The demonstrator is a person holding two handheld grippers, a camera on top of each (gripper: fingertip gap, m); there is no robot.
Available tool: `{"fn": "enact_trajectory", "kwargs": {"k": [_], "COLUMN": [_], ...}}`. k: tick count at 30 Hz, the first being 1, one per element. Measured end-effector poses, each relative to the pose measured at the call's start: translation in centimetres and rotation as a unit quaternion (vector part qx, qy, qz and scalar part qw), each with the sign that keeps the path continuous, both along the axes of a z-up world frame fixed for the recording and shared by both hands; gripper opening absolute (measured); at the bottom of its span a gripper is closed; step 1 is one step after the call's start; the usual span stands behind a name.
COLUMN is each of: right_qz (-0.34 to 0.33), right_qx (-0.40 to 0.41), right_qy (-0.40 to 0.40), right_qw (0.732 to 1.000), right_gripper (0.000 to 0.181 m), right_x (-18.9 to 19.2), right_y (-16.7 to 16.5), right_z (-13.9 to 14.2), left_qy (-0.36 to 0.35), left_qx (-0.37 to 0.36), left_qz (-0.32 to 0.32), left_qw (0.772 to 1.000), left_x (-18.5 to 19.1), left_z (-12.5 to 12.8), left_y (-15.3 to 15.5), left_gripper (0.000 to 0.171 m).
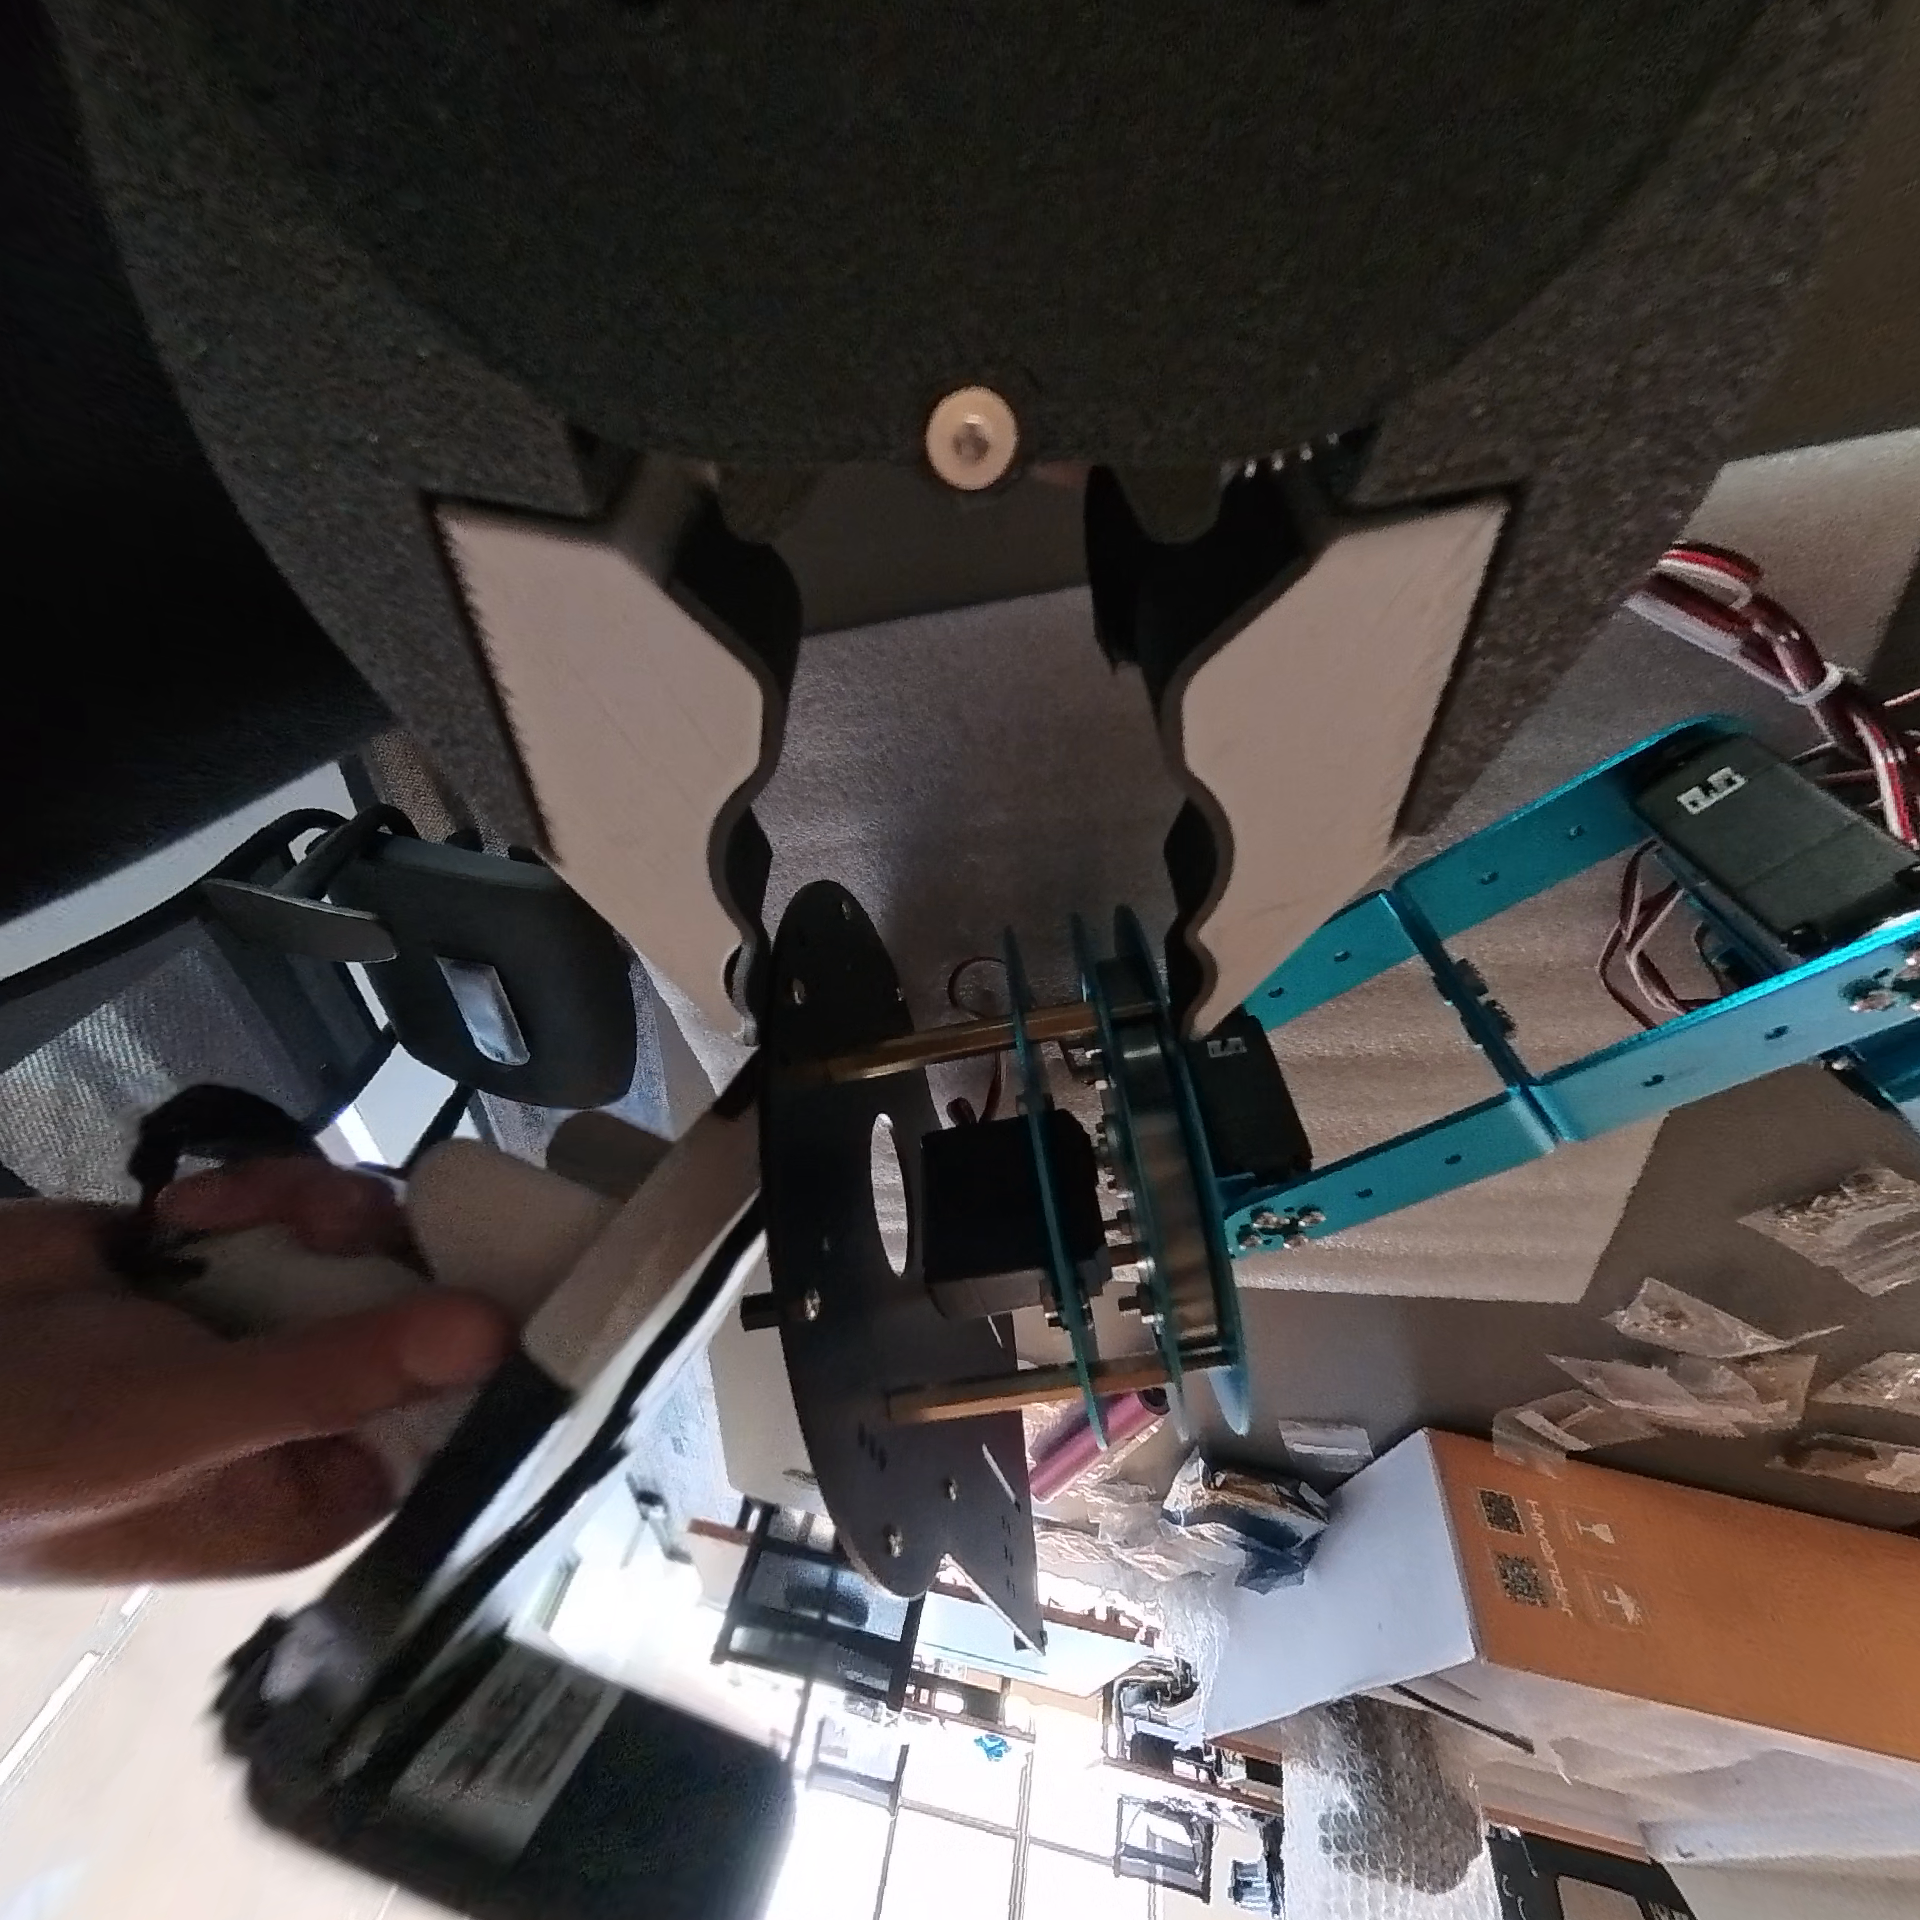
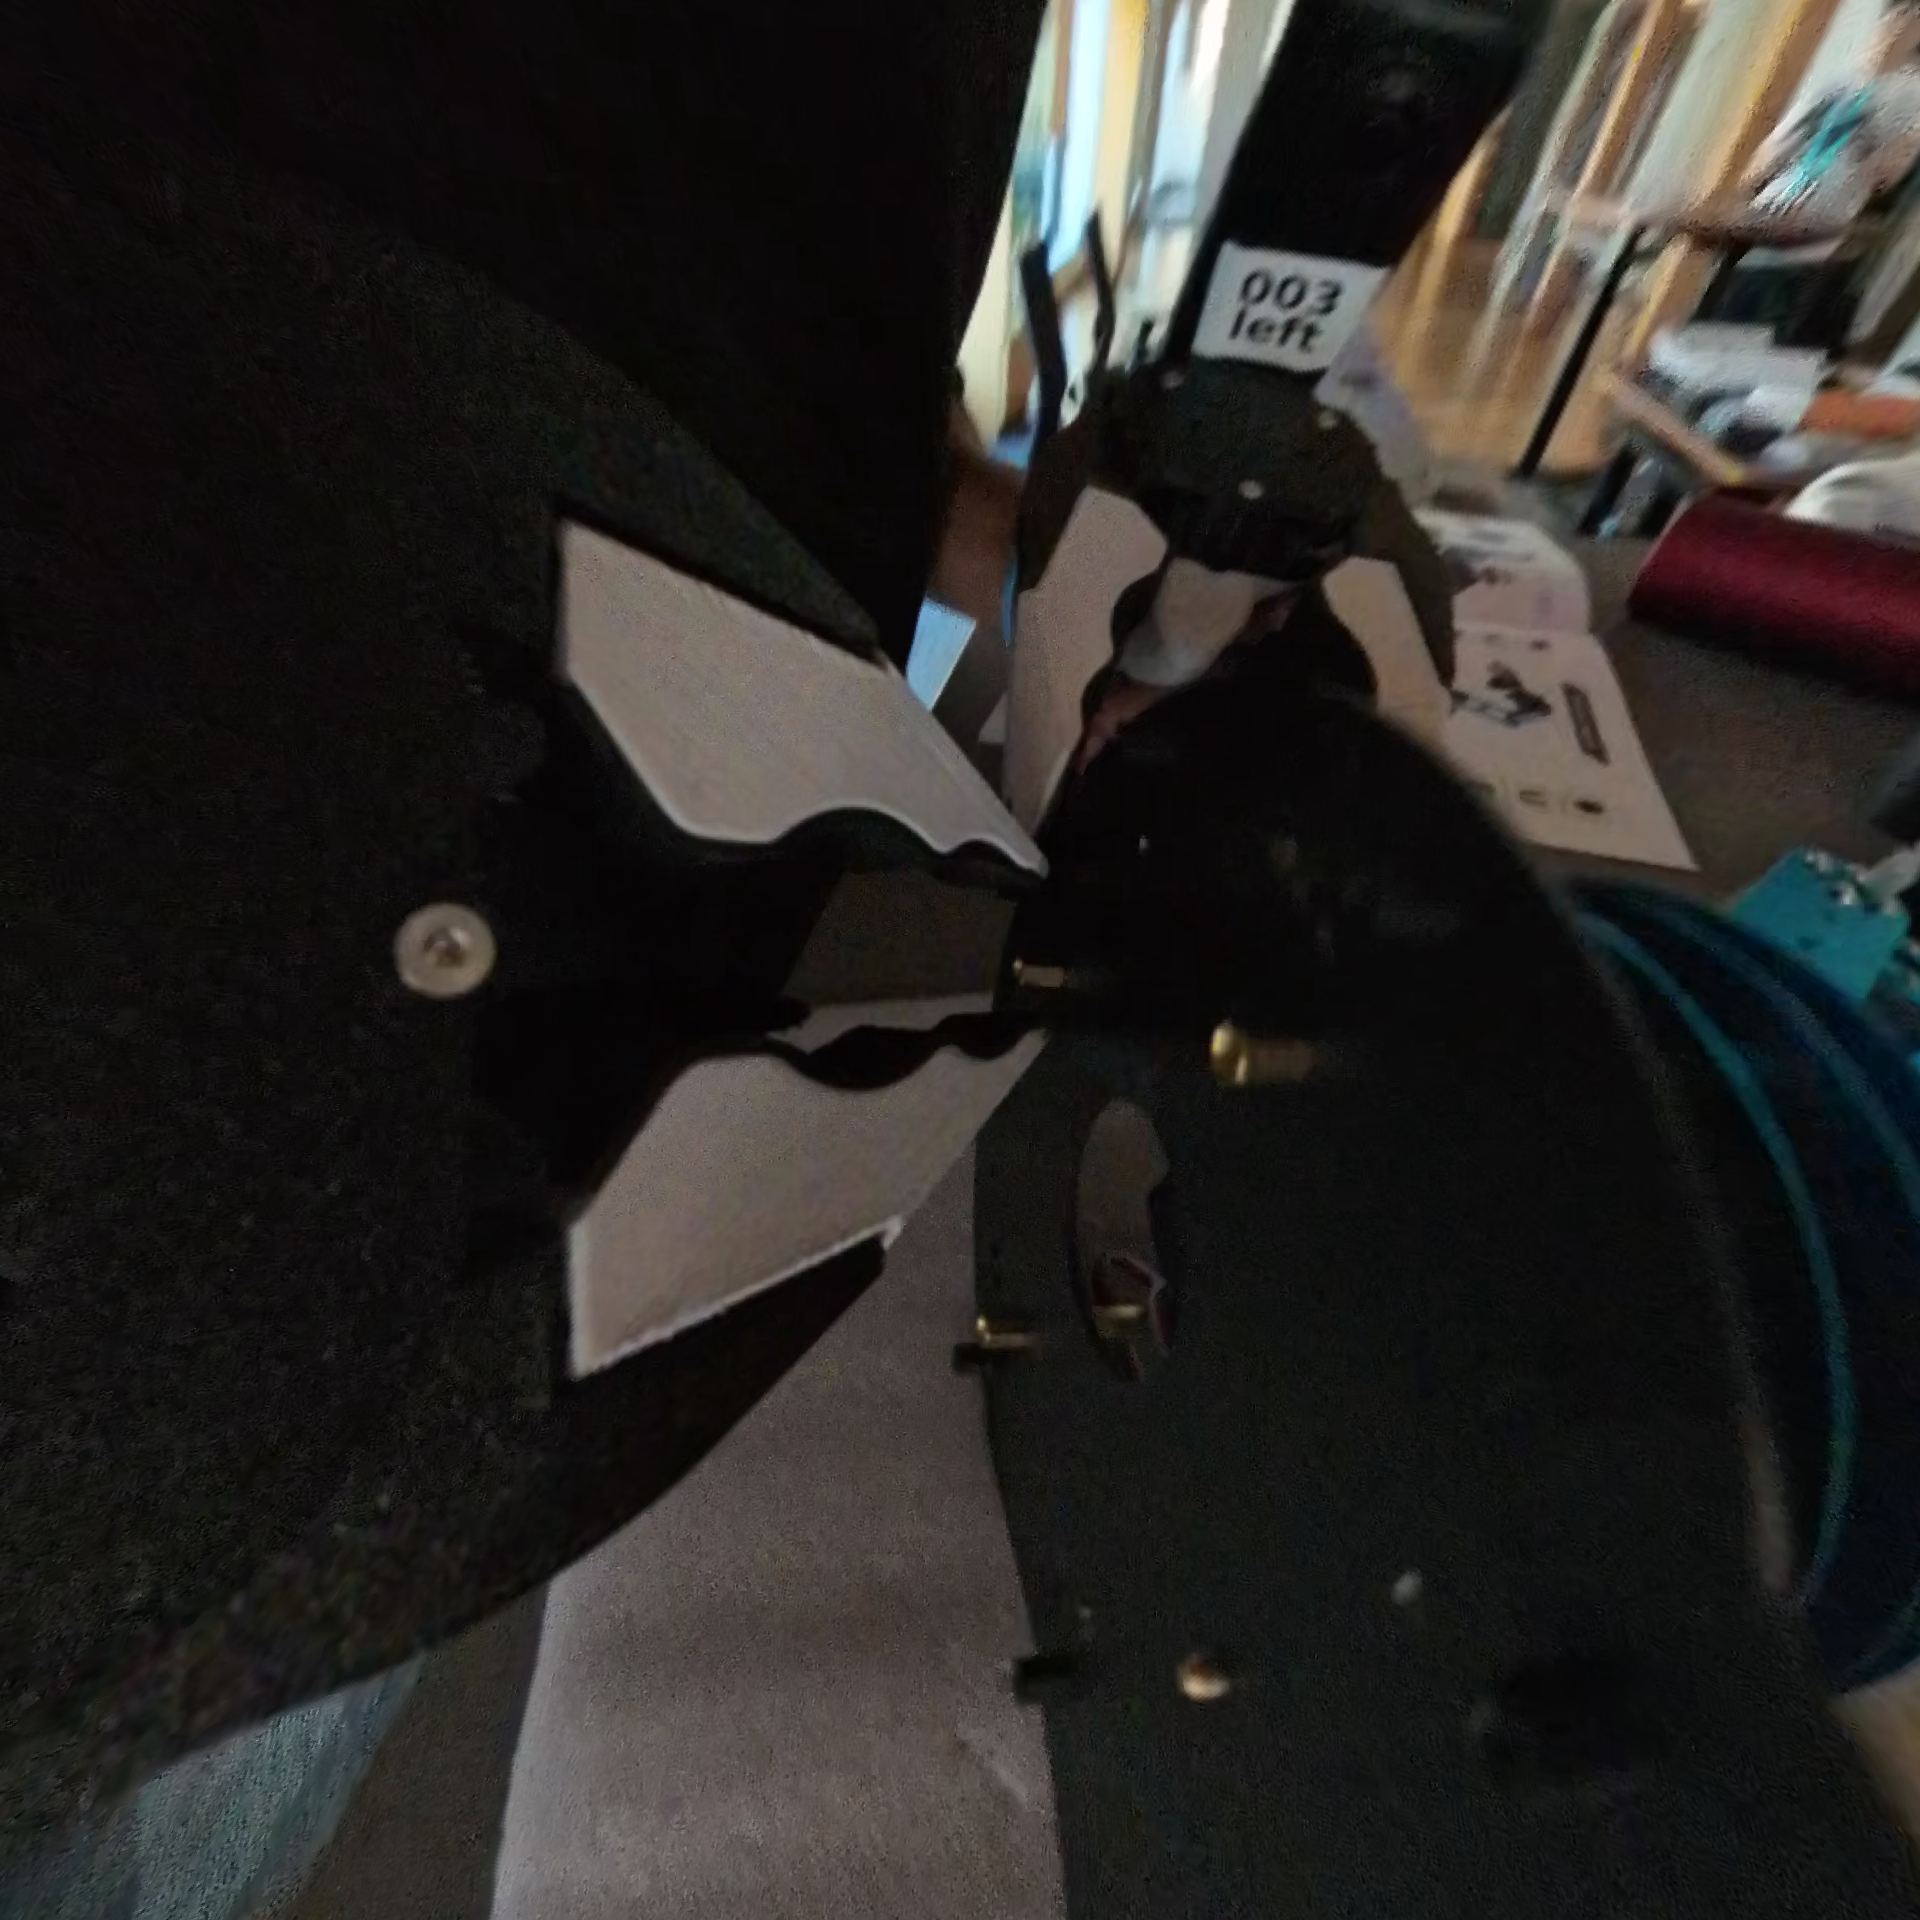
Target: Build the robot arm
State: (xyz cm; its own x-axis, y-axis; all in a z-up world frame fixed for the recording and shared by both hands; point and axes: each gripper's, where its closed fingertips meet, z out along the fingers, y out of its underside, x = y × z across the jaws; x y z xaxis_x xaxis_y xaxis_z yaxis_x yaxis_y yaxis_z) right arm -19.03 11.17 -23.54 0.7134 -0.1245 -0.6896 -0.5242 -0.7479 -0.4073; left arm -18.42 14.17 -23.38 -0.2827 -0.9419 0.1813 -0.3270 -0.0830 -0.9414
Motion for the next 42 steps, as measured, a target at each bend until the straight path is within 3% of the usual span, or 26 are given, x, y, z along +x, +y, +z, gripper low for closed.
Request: {"fn": "enact_trajectory", "kwargs": {"k": [3,6,8,13,15,17,19,20,22,25,27,31,35,37,38,40,42], "right_qz": [0.053,0.082,0.101,0.117,0.092,0.033,-0.020,-0.032,-0.038,0.007,0.031,0.081,0.119,0.101,0.076,0.020,-0.026], "right_qx": [-0.013,-0.065,-0.087,-0.090,-0.095,-0.085,-0.061,-0.049,-0.037,-0.036,-0.053,-0.074,-0.091,-0.093,-0.087,-0.061,-0.034], "right_qy": [-0.172,-0.244,-0.264,-0.276,-0.190,0.012,0.233,0.293,0.318,0.161,0.010,-0.233,-0.280,-0.232,-0.161,0.053,0.255], "right_qw": [0.984,0.964,0.955,0.950,0.973,0.996,0.970,0.954,0.947,0.986,0.998,0.966,0.948,0.963,0.980,0.997,0.966], "right_gripper": [0.021,0.014,0.017,0.005,0.004,0.002,0.003,0.004,0.004,0.005,0.023,0.018,0.005,0.005,0.005,0.004,0.004], "right_x": [0.0,0.8,0.9,0.3,0.1,-0.4,-0.8,-0.9,-1.0,-0.7,0.1,1.0,0.5,0.4,0.3,0.1,-0.1], "right_y": [0.2,-0.2,-0.5,-0.1,-0.1,-0.1,0.0,0.0,0.1,0.0,-0.2,-0.4,0.1,0.0,0.0,0.0,0.0], "right_z": [0.4,-0.6,-1.4,-1.4,-1.3,-1.0,-0.6,-0.4,-0.3,-0.7,-1.0,-0.6,-0.7,-0.7,-0.7,-0.5,-0.3], "left_qy": [0.001,0.000,0.000,-0.001,-0.001,-0.002,-0.002,-0.001,-0.001,-0.001,0.000,-0.001,0.000,0.000,0.000,-0.001,-0.002], "left_qx": [0.000,0.001,0.002,0.000,0.001,0.000,0.002,0.003,0.003,0.004,0.004,0.002,0.001,0.002,0.003,0.001,0.001], "left_qz": [0.002,0.001,0.000,0.001,0.000,0.000,0.000,0.000,0.000,0.000,0.000,0.003,0.002,0.001,0.001,0.002,0.003], "left_qw": [1.000,1.000,1.000,1.000,1.000,1.000,1.000,1.000,1.000,1.000,1.000,1.000,1.000,1.000,1.000,1.000,1.000], "left_x": [0.0,0.0,0.0,0.0,0.0,0.0,0.0,0.0,-0.1,0.0,0.0,-0.1,0.0,0.0,-0.1,0.0,0.0], "left_z": [0.0,0.0,0.0,0.0,0.0,0.0,0.0,0.0,-0.1,-0.1,0.0,-0.1,-0.1,-0.1,-0.1,0.0,-0.1], "left_y": [0.0,0.0,0.0,0.0,0.0,0.0,0.0,0.0,0.0,0.0,0.0,0.0,0.0,0.0,0.0,0.0,0.0], "left_gripper": [0.076,0.076,0.076,0.076,0.076,0.076,0.076,0.076,0.076,0.076,0.076,0.076,0.076,0.076,0.076,0.076,0.076]}}
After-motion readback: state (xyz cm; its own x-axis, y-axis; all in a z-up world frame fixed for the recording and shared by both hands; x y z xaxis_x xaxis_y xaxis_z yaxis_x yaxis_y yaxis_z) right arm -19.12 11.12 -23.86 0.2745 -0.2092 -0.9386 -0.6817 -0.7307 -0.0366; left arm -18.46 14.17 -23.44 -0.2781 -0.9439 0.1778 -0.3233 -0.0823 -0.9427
